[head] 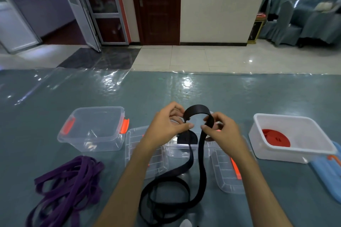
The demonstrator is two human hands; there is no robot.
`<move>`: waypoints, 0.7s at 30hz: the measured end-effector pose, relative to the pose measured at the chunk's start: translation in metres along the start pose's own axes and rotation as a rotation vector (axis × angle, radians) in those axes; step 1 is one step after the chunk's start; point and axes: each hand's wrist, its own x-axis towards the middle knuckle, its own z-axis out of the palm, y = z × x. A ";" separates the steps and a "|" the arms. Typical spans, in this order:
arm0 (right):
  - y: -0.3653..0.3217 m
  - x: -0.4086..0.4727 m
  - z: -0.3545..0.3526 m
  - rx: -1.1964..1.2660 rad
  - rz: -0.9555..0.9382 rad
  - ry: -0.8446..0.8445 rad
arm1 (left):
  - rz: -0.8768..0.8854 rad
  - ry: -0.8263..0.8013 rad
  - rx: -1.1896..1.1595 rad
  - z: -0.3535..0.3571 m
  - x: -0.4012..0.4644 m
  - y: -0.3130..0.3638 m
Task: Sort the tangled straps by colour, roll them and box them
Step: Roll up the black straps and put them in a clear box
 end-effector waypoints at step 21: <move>-0.025 0.010 0.011 0.192 0.079 -0.261 | 0.165 0.161 0.184 0.035 0.000 -0.010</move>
